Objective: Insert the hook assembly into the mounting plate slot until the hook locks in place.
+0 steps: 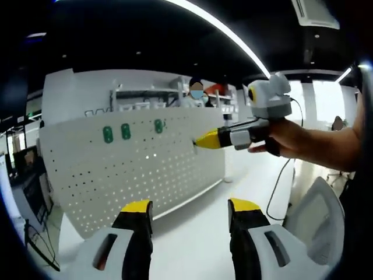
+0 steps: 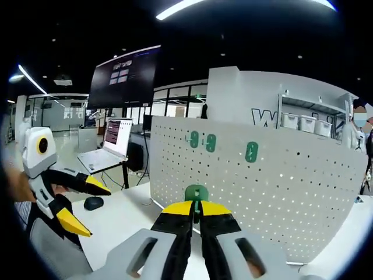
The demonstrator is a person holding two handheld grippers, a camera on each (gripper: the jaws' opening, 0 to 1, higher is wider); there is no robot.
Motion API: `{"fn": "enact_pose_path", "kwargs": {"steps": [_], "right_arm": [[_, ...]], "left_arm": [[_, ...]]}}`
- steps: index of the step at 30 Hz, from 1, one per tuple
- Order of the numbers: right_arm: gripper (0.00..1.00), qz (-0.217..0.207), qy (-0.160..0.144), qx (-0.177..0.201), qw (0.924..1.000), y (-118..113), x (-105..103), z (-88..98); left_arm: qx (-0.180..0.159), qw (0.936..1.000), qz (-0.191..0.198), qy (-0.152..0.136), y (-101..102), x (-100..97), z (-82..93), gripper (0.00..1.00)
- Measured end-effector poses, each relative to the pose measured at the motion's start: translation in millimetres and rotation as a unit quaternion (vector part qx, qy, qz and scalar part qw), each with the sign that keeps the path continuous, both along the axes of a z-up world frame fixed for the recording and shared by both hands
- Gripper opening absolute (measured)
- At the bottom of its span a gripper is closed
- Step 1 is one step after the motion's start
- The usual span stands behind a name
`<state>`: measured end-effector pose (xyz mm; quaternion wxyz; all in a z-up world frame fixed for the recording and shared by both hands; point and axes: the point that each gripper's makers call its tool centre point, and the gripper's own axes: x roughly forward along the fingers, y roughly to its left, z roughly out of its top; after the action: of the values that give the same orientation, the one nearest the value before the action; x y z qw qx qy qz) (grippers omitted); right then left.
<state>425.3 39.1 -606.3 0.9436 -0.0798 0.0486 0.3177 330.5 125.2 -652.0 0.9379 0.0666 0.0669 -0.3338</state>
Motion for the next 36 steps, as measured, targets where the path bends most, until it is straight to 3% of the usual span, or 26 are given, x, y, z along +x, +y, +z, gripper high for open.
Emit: {"fn": "enact_pose_path", "kwargs": {"steps": [25,36], "right_arm": [[0.02,-0.047,-0.026,0.012,0.9985,18,79,38.6],[0.02,-0.062,-0.028,0.009,0.9977,29,108,41.5]], "left_arm": [[-0.006,0.9999,-0.01,0.012,8,8.1,-12.4,0.52],[-0.011,0.9996,-0.017,0.02,9,10.8,-18.0,0.51]]}}
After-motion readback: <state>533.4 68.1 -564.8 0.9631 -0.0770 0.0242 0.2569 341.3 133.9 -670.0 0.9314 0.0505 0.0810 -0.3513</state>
